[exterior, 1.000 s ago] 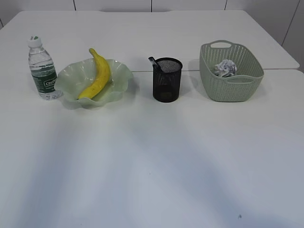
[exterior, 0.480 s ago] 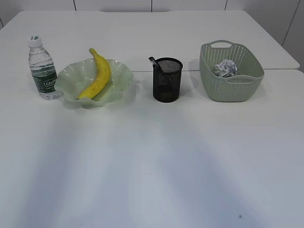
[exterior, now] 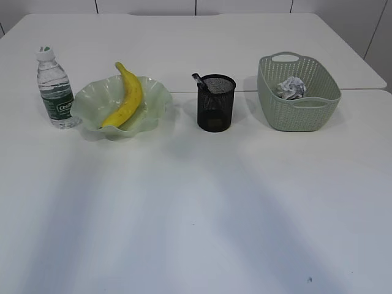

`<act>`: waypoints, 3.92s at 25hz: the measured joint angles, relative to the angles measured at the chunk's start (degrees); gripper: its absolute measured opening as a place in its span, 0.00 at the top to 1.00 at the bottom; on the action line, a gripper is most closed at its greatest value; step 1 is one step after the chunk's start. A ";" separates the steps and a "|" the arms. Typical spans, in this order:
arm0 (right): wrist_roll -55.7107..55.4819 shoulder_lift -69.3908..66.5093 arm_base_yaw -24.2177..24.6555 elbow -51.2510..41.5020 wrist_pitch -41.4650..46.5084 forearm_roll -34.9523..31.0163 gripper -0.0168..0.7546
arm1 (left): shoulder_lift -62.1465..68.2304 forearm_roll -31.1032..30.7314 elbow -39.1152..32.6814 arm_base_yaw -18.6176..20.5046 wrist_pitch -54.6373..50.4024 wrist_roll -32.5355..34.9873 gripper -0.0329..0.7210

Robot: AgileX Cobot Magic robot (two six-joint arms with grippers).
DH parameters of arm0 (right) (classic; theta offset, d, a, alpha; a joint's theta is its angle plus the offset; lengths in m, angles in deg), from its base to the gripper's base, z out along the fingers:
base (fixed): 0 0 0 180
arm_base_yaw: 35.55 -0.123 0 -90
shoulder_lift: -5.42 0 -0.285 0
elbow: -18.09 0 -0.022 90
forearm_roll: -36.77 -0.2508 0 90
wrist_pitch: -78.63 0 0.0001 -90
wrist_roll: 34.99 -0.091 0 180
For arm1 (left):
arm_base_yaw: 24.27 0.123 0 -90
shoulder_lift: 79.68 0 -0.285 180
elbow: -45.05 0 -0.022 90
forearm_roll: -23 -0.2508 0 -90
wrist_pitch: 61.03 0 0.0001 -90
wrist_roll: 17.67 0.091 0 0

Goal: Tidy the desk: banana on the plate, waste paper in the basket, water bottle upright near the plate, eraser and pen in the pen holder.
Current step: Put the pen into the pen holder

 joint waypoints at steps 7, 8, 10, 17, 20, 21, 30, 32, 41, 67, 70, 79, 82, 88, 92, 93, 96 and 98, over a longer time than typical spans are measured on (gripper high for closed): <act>-2.78 -0.25 0.00 -13.95 -17.64 0.08 0.90 | 0.00 0.00 0.00 0.00 -1.15 0.00 0.61; -3.34 -0.51 0.00 -15.63 -19.99 0.22 0.90 | 0.00 0.00 0.00 0.00 -1.15 0.00 0.61; -3.70 -1.68 0.00 -18.01 -23.27 0.22 0.89 | 0.00 0.00 0.00 0.00 -1.15 0.00 0.61; -4.40 -10.64 0.64 -20.17 -28.51 -0.45 0.89 | 0.00 0.00 0.00 0.00 -1.51 0.00 0.61; -4.58 -15.22 1.61 -20.17 -33.32 -2.01 0.89 | 0.00 -0.13 0.00 0.00 -1.52 0.00 0.61; -4.58 -16.79 1.97 -20.17 -34.91 -2.84 0.89 | 0.00 -0.24 0.00 0.00 -1.62 0.00 0.61; -4.72 -28.17 2.87 -20.69 -47.69 -6.42 0.89 | 0.00 -2.01 0.00 0.00 -1.62 0.00 0.61; -4.72 -31.04 2.87 -20.69 -50.53 -6.50 0.89 | 0.00 -2.10 0.00 0.00 -1.62 0.00 0.61; -4.76 -41.44 2.87 -20.69 -67.43 -11.48 0.89 | 0.00 -3.44 0.00 0.00 -1.62 0.00 0.61; -2.78 -55.33 2.87 -12.23 -79.24 -17.12 0.89 | 0.00 -5.12 0.00 0.00 -1.62 0.00 0.61; -2.78 -56.78 2.87 -10.42 -79.24 -17.37 0.89 | 0.00 -5.26 0.00 0.00 -1.62 0.00 0.61; -2.78 -59.81 4.06 -7.30 -79.24 -17.47 0.89 | 0.00 -5.38 0.00 0.00 -1.62 0.00 0.61; -2.78 -60.69 4.44 -7.05 -79.12 -17.59 0.89 | 0.00 -5.38 0.00 0.00 -1.62 0.00 0.61; -2.78 -62.92 4.63 -4.84 -78.06 -17.59 0.89 | 0.00 -5.38 0.00 0.00 -1.52 0.00 0.61; -2.38 -63.77 4.77 -2.25 -77.45 -17.59 0.89 | 0.00 -5.38 0.00 0.00 -1.52 0.04 0.61; -2.23 -64.04 4.81 -1.52 -76.85 -17.59 0.89 | 0.00 -5.38 0.00 0.00 -1.52 0.04 0.61; -2.23 -64.93 4.81 0.47 -75.06 -17.59 0.89 | 0.00 -5.38 0.00 0.00 -1.20 0.04 0.61; -2.12 -65.78 4.81 1.28 -74.30 -17.59 0.89 | 0.00 -5.38 0.00 0.00 -1.20 0.04 0.61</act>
